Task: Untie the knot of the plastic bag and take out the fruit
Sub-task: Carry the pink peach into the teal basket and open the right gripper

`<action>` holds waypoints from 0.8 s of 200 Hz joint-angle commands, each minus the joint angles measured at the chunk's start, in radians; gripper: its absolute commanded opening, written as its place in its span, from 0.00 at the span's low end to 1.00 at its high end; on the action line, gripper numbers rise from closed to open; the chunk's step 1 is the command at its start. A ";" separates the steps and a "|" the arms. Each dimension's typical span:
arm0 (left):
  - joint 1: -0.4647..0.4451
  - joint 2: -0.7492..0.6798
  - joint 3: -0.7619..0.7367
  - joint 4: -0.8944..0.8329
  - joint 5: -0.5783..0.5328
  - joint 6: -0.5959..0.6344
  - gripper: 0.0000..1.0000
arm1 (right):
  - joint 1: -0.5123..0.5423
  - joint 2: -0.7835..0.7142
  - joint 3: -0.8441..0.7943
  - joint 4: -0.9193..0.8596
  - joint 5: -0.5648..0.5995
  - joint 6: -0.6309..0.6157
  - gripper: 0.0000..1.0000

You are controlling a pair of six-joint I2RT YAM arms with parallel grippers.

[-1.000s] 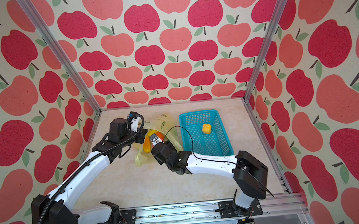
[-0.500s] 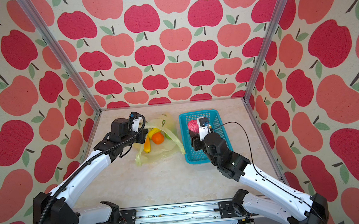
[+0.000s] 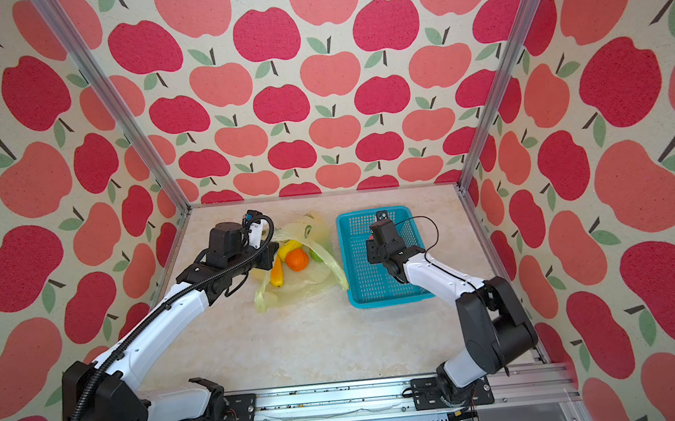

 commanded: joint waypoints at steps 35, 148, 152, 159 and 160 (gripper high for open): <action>-0.006 0.007 0.037 -0.003 -0.015 0.021 0.00 | -0.023 0.295 0.299 -0.083 -0.025 -0.054 0.29; -0.003 0.017 0.045 -0.005 -0.014 0.027 0.00 | -0.037 0.189 0.277 -0.101 -0.005 -0.091 0.98; -0.003 0.016 0.044 -0.005 -0.013 0.027 0.00 | -0.034 0.170 0.269 -0.103 -0.002 -0.092 0.98; -0.003 0.019 0.047 -0.005 -0.009 0.027 0.00 | -0.029 0.124 0.251 -0.113 0.008 -0.093 0.98; -0.003 0.019 0.047 -0.005 -0.009 0.026 0.00 | -0.029 0.117 0.248 -0.114 0.008 -0.092 0.98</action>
